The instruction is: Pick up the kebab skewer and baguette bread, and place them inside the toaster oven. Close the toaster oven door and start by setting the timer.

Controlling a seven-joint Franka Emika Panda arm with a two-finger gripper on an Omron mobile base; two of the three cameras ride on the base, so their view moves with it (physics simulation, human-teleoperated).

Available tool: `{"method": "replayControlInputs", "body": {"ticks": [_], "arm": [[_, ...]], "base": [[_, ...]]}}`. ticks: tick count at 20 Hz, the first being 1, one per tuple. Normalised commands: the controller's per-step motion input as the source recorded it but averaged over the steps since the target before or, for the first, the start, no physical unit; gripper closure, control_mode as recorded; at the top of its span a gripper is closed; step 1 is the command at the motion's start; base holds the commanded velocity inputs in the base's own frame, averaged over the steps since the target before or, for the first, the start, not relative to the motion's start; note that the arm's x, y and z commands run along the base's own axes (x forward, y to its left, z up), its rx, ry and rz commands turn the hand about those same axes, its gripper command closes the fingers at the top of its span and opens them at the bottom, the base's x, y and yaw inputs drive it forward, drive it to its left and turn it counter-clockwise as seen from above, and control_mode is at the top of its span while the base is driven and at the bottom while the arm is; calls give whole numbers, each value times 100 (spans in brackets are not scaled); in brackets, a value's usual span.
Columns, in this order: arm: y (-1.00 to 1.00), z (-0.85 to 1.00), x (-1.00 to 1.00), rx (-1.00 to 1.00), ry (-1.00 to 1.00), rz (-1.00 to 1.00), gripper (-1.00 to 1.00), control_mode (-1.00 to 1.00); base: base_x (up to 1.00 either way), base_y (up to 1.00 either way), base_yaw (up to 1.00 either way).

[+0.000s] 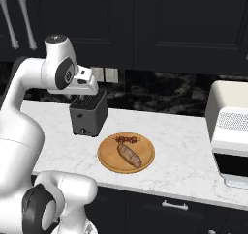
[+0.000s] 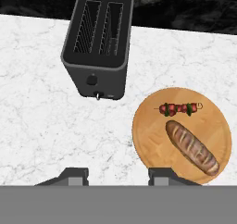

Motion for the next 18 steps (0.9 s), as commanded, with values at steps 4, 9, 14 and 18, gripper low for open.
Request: {"method": "replayControlInputs", "body": {"ticks": [4,9,14,18], "arm": [[0,0,0,0,0,0,-100,100],[0,0,0,0,0,0,-100,100],[0,0,0,0,0,0,-100,100],[0,0,0,0,0,0,-100,100]], "base": [[0,0,0],[0,0,0],[0,-25,2],[0,-82,3]]}}
